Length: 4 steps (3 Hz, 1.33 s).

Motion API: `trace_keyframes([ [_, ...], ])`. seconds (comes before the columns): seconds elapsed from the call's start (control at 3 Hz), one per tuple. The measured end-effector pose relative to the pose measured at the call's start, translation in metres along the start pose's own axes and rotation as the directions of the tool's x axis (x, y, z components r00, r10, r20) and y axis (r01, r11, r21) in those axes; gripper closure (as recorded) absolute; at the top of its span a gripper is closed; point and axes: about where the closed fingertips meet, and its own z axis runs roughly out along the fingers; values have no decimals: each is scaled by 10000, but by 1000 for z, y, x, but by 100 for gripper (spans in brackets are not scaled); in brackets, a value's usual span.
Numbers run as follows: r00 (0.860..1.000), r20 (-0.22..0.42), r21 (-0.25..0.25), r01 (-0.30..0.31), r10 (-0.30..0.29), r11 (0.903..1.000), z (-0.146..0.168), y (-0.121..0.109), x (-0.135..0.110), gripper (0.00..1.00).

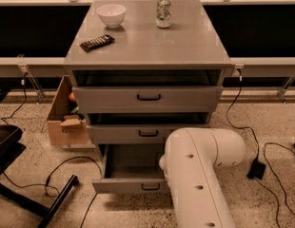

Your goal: Open bottom drawer

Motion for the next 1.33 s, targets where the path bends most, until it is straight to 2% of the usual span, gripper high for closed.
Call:
trace_keyframes([
  [1.33,9999,-104,267,-71,74,9996,-5,9,7,100],
])
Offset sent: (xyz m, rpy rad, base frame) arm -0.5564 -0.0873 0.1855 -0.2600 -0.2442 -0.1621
